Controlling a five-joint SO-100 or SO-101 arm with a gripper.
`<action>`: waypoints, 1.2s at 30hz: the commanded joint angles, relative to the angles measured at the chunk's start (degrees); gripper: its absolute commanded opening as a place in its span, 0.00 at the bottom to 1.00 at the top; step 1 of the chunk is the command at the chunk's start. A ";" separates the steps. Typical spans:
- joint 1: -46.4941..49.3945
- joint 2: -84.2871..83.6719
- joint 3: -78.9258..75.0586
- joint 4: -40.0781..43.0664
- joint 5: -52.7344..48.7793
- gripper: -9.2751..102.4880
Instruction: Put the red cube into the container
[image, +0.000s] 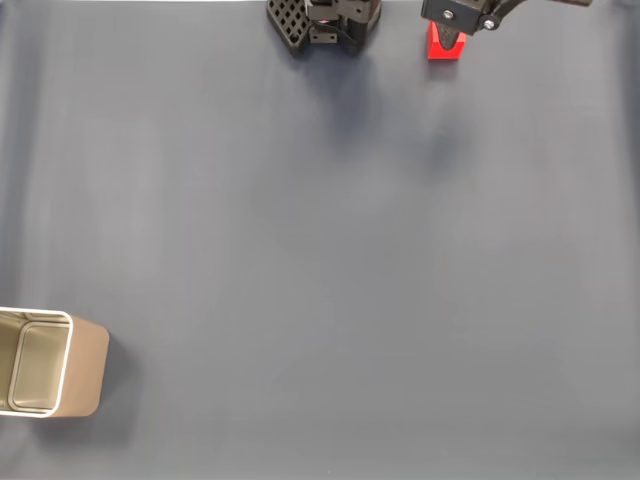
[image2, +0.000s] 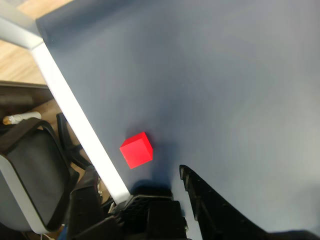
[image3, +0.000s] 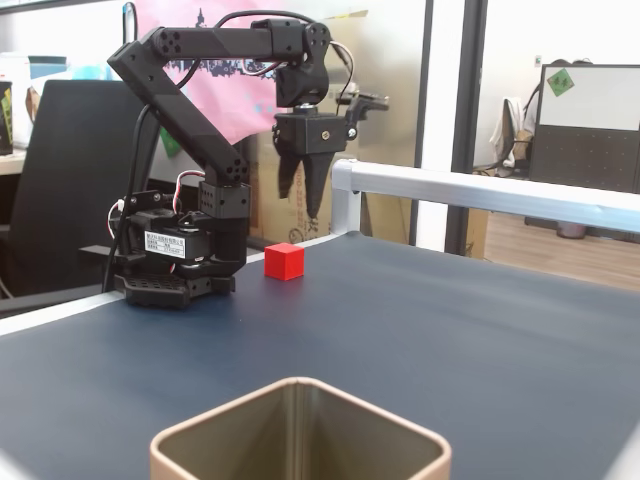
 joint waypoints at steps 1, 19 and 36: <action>-2.90 1.76 1.14 -0.62 -0.26 0.45; -11.95 0.79 12.13 -10.11 2.64 0.45; -13.18 0.18 18.90 -19.34 3.34 0.44</action>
